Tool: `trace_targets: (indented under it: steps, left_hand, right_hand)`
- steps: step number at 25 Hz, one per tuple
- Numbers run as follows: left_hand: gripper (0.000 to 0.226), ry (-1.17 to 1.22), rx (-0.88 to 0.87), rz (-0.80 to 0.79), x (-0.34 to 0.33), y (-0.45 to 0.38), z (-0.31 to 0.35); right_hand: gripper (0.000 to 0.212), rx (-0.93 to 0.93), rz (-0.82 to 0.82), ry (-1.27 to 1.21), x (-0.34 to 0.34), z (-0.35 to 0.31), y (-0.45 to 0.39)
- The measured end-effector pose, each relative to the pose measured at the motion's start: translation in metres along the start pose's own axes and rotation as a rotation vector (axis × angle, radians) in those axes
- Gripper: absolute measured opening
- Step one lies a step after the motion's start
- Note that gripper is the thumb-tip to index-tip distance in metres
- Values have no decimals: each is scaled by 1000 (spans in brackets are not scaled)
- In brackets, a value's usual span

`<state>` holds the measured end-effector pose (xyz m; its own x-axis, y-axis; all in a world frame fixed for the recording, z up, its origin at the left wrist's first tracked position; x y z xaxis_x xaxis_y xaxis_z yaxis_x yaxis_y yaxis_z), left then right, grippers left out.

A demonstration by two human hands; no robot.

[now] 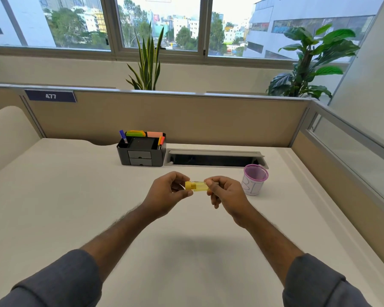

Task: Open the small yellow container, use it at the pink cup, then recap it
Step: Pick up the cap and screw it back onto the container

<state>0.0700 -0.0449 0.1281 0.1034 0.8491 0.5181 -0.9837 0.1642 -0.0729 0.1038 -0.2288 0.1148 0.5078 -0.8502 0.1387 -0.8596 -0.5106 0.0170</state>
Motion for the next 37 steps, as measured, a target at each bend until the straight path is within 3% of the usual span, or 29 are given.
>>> trace_targets:
  steps: [7,26,37]
  left_hand:
    - [33,80,-25,30,0,15,4]
    - [32,97,11,73,17,18,-8]
    - [35,-67,53,134,81,-18,-37]
  right_hand:
    - [31,-55,-21,-91,-11,-2,2]
    - [23,-53,-92,-114,-33,-1,-19]
    - [23,-39,-200,90,-53,-16,-89]
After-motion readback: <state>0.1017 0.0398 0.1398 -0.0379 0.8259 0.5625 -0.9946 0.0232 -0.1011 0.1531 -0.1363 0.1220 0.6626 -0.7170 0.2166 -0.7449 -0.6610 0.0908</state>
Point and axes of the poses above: each hand's wrist, its own y-axis away from the middle knuckle, its own x-axis out of the back of the hand, z = x × y, the point moved 7 cm from there along -y, towards the middle knuckle, and after that the axes turned 15 degrees about -z, right-handed, at the moved point
